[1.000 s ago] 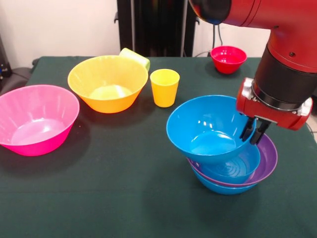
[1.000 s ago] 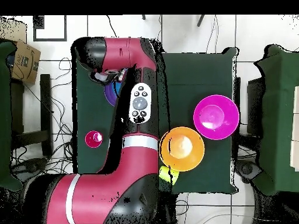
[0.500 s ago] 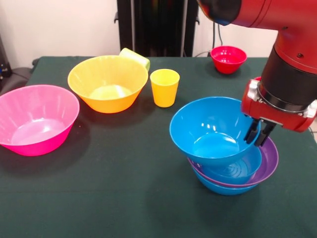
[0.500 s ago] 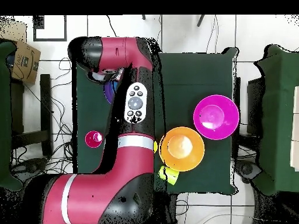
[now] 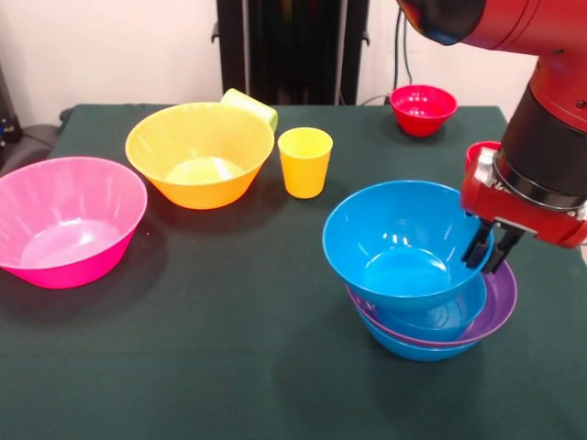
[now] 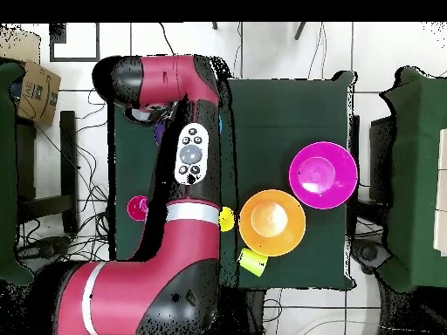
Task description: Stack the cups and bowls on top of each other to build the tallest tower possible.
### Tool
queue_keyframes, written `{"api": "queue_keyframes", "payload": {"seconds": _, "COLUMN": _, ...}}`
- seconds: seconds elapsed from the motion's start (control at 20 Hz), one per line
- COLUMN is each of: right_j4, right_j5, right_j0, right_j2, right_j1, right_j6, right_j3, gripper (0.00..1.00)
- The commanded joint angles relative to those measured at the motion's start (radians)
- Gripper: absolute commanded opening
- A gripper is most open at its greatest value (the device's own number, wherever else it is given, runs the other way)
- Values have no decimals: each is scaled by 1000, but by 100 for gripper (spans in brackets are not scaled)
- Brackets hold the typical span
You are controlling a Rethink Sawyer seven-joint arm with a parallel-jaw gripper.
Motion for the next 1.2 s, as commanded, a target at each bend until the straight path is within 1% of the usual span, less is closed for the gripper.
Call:
{"api": "queue_keyframes", "payload": {"seconds": 0.05, "right_j4": 32, "right_j5": -5, "right_j0": 24, "right_j2": 50, "right_j1": 19, "right_j6": 213, "right_j3": -7, "gripper": 0}}
{"api": "queue_keyframes", "payload": {"seconds": 0.75, "right_j4": 37, "right_j5": -25, "right_j0": 36, "right_j2": 30, "right_j1": 34, "right_j6": 220, "right_j3": -10, "gripper": 0}}
{"api": "queue_keyframes", "payload": {"seconds": 1.0, "right_j4": 42, "right_j5": -14, "right_j0": 54, "right_j2": 10, "right_j1": 65, "right_j6": 256, "right_j3": -52, "gripper": 0}}
{"api": "queue_keyframes", "payload": {"seconds": 1.2, "right_j4": 50, "right_j5": -28, "right_j0": 71, "right_j2": -3, "right_j1": 80, "right_j6": 284, "right_j3": -59, "gripper": 0}}
